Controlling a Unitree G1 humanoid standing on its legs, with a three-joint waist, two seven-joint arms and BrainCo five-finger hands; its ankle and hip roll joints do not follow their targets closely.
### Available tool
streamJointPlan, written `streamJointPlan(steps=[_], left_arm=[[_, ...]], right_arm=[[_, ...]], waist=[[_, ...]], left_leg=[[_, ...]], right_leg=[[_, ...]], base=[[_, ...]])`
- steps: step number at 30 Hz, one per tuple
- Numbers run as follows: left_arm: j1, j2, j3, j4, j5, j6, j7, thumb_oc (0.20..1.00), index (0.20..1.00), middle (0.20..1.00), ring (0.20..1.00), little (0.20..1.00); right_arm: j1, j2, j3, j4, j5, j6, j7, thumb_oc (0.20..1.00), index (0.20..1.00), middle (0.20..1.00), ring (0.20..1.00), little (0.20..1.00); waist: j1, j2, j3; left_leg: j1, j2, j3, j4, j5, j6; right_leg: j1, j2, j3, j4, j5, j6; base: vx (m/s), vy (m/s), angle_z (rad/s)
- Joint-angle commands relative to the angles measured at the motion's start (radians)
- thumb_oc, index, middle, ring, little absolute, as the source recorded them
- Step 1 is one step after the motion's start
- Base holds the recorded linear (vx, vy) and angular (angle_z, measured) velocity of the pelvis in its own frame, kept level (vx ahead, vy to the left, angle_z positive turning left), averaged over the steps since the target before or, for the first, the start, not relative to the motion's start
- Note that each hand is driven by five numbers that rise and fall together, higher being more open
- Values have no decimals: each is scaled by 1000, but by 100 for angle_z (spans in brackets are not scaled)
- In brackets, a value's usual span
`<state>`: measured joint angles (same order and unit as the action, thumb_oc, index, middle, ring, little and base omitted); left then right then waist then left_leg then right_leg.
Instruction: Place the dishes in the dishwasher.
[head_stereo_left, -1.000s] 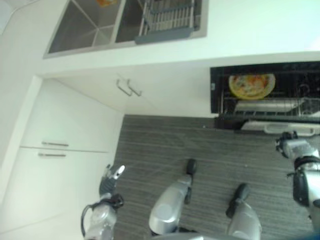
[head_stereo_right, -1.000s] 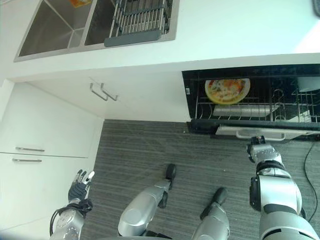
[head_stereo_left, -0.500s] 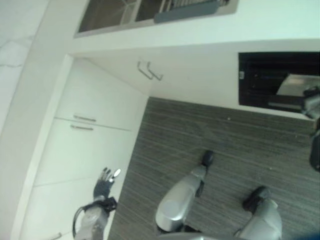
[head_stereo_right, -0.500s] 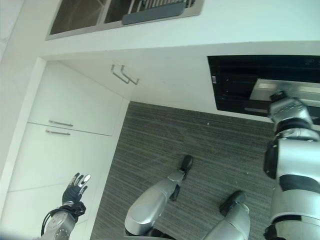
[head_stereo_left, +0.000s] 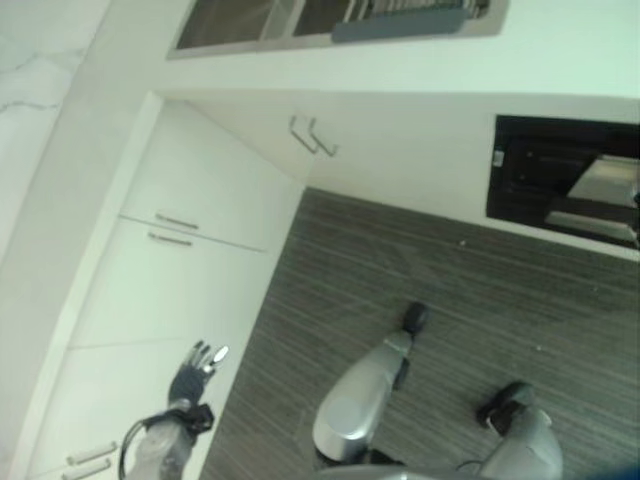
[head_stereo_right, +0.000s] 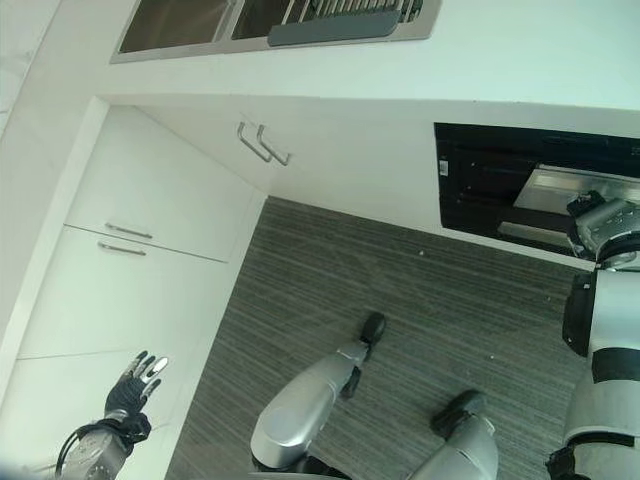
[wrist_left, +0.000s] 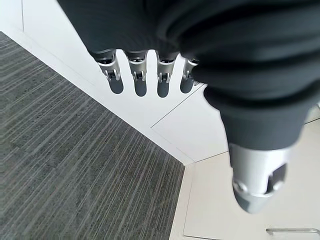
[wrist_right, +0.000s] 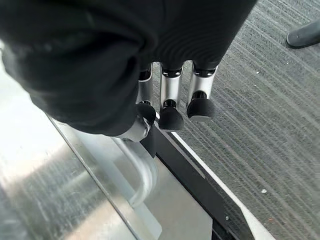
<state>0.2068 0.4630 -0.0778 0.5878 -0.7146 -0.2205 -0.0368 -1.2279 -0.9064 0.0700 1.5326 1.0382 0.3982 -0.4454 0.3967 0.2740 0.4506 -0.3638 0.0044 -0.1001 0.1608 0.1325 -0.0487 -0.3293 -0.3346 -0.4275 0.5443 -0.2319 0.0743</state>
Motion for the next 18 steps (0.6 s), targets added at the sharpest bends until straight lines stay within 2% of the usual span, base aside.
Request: streamJointPlan(steps=[1, 2, 5, 6, 11, 13, 15, 18], left_arm=[[42, 52, 30, 31, 53, -66, -8, 1000, 1000, 1000, 1000, 1000], [33, 57, 32, 16, 57, -62, -4, 1000, 1000, 1000, 1000, 1000], [29, 54, 38, -13, 62, -67, 1, 1000, 1000, 1000, 1000, 1000], [34, 54, 35, -32, 59, -75, 6, 1000, 1000, 1000, 1000, 1000], [48, 51, 67, -63, 46, -113, 4, 1000, 1000, 1000, 1000, 1000], [50, 53, 77, -85, 67, -144, -2, 1000, 1000, 1000, 1000, 1000], [50, 55, 74, -131, 51, -176, -2, 1000, 1000, 1000, 1000, 1000], [35, 64, 68, -174, 31, -187, 1, 1000, 1000, 1000, 1000, 1000]], right_arm=[[-150, -141, 91, -266, -138, -136, 111, 216, 216, 216, 216, 216], [-103, -127, 84, -289, -201, -158, 150, 1000, 1000, 1000, 1000, 1000], [15, -96, 45, -351, -206, -177, 224, 1000, 1000, 1000, 1000, 1000], [89, -77, 28, -419, -240, -200, 237, 1000, 1000, 1000, 1000, 1000], [331, -2, -4, -651, -331, -225, 303, 1000, 1000, 1000, 1000, 1000], [449, 29, -18, -763, -375, -251, 289, 1000, 1000, 1000, 1000, 1000], [565, 58, -47, -861, -465, -308, 252, 1000, 1000, 1000, 1000, 1000], [609, 75, -72, -882, -443, -304, 237, 1000, 1000, 1000, 1000, 1000]], waist=[[6, -36, -28], [-1, -45, -26], [-19, -56, -10], [-29, -60, 0], [-61, -87, 26], [-77, -103, 35], [-96, -120, 45], [-102, -135, 47]], left_leg=[[-12, 3, 14, -62, 24, -18], [-10, 7, 20, -69, 23, -18], [-4, 14, 31, -79, 25, -17], [-1, 16, 35, -85, 25, -16], [5, 24, 55, -110, 25, -10], [10, 32, 67, -122, 26, -10], [18, 40, 86, -135, 25, -8], [20, 44, 104, -141, 21, -5]], right_leg=[[40, 46, 4, 42, -34, -54], [48, 53, 4, 21, -26, -50], [60, 67, 7, -8, -11, -47], [64, 73, 9, -23, -4, -45], [75, 98, 21, -81, 24, -35], [87, 108, 24, -115, 38, -30], [116, 120, 24, -167, 56, -23], [134, 124, 18, -206, 77, -11]], base=[[-48, -10, -14], [-54, -1, -11], [-69, 30, -5], [-82, 55, 0], [-101, 47, -12], [-115, 50, -40], [-91, 57, -23], [-80, 1, -4]])
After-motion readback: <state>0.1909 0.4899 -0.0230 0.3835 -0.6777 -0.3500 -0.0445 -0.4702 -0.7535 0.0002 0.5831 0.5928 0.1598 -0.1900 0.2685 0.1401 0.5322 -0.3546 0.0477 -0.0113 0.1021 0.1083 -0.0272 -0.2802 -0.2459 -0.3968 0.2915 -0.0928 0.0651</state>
